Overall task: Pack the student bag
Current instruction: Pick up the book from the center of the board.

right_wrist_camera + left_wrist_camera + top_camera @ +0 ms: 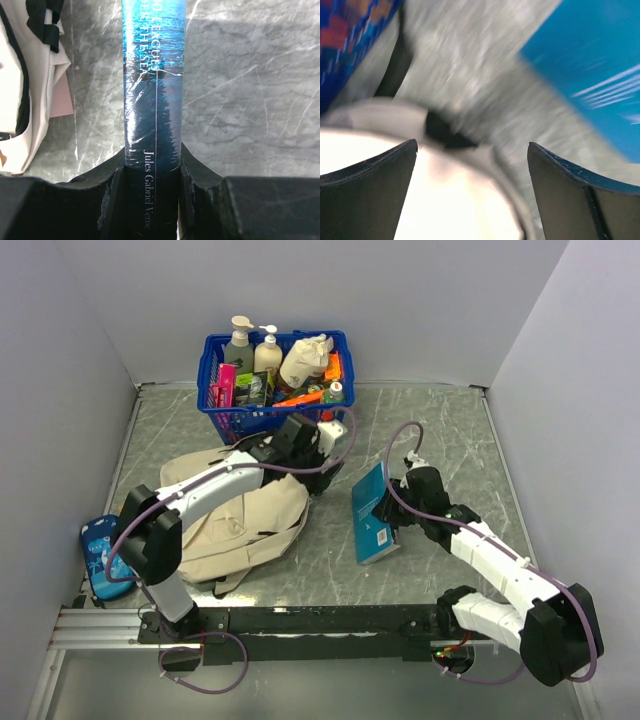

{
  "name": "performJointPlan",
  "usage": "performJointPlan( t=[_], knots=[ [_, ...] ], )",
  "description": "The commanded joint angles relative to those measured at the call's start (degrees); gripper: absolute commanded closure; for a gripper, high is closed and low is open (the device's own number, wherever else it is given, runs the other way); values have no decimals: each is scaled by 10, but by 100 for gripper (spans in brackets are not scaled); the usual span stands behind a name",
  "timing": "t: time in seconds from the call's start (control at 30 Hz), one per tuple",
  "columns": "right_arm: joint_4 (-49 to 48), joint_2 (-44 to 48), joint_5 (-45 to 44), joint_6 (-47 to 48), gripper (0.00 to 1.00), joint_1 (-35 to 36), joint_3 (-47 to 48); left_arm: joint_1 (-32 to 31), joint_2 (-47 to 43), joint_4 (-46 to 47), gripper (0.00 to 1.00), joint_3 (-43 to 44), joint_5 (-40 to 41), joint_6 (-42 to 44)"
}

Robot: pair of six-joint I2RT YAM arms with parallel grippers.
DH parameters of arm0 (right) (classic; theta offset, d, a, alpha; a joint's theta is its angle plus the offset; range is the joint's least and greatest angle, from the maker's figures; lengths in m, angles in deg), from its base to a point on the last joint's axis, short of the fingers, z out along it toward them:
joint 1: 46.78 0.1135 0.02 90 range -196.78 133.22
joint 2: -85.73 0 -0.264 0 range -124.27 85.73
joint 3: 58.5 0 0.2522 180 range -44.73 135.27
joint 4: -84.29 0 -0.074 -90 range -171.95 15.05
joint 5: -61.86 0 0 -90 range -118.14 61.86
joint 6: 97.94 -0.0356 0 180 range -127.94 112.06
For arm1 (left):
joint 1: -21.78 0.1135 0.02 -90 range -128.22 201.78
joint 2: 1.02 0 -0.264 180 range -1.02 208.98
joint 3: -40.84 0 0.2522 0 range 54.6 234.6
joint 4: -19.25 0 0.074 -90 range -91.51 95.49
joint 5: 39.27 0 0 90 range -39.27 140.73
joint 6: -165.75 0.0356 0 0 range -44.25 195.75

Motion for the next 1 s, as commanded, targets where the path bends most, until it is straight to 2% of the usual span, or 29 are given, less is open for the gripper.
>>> performJointPlan(
  t=[0.0,0.27,0.43,0.5,0.53,0.6,0.63,0.7,0.73,0.77,0.8,0.97],
  knots=[
    [-2,23,2,4,93,-3,-32,-3,-11,2,4,-54,169,18],
    [-8,62,15,1,93,-13,-53,-4,28,6,4,-59,204,6],
    [-11,78,21,-1,94,-17,-66,-4,26,-5,1,-59,185,12],
    [-17,78,25,-2,94,-17,-66,-4,19,-12,15,-58,171,13],
    [-17,77,27,-1,94,-17,-66,-4,12,-14,31,-57,167,13],
    [-20,73,29,1,94,-20,-65,-3,4,-31,45,-47,160,16],
    [-22,72,31,2,94,-19,-64,-4,3,-39,60,-43,157,17],
    [-26,71,34,0,95,-20,-63,-3,-2,-57,70,-35,147,20],
    [-27,71,35,0,95,-19,-63,-3,-2,-64,85,-33,144,19],
    [-27,71,36,0,94,-21,-63,-4,0,-69,96,-30,144,18],
    [-28,72,38,1,95,-21,-62,-3,3,-81,99,-28,138,16],
    [-26,82,41,2,95,-21,-61,-3,-10,-107,99,-12,111,19]
  ],
)
